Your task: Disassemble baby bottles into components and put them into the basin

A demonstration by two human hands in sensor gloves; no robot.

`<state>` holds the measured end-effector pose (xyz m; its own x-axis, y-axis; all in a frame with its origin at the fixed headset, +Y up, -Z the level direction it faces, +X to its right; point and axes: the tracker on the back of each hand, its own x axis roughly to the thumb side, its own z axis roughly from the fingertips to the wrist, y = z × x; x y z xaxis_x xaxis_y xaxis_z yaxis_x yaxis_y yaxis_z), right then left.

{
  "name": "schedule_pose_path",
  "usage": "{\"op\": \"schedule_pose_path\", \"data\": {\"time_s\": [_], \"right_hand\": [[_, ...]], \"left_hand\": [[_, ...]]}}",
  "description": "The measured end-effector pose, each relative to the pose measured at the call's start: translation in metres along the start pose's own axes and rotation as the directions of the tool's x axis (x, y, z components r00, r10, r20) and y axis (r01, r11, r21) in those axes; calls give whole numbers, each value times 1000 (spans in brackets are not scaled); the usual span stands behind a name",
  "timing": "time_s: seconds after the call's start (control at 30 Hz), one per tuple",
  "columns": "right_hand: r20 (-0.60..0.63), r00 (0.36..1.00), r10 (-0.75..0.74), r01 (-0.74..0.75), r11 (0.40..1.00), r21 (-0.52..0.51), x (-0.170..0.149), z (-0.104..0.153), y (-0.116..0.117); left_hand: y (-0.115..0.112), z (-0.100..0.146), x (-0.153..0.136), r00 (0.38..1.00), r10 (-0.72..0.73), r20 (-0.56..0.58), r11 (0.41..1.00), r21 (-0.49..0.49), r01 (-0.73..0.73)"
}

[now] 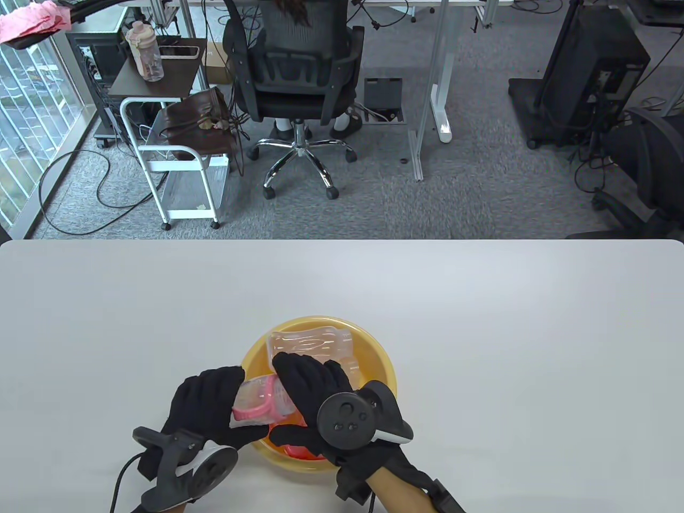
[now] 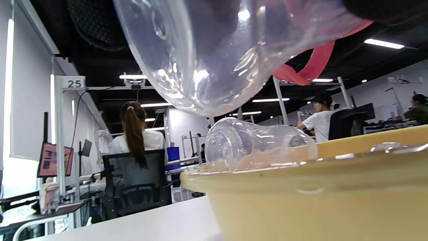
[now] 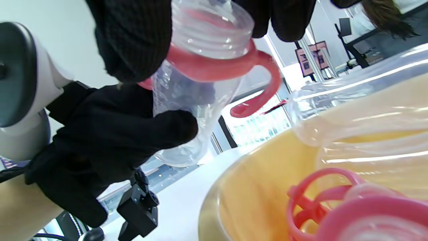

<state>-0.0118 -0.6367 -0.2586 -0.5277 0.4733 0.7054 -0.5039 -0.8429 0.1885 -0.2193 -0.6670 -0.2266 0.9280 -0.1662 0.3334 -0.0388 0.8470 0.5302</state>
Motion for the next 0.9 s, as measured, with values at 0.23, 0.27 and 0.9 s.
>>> {"op": "schedule_pose_path", "data": {"time_s": [0.23, 0.27, 0.9], "right_hand": [[7, 1000, 4, -4, 1000, -13, 2, 1, -3], [10, 1000, 10, -10, 1000, -17, 1, 1, -3], [-160, 953, 256, -237, 963, 129, -9, -1, 2]], "left_hand": [[1, 0, 3, 1000, -14, 10, 1000, 4, 14], [1, 0, 2, 1000, -19, 7, 1000, 3, 19], [-7, 2, -37, 975, -104, -198, 994, -4, 105]]}}
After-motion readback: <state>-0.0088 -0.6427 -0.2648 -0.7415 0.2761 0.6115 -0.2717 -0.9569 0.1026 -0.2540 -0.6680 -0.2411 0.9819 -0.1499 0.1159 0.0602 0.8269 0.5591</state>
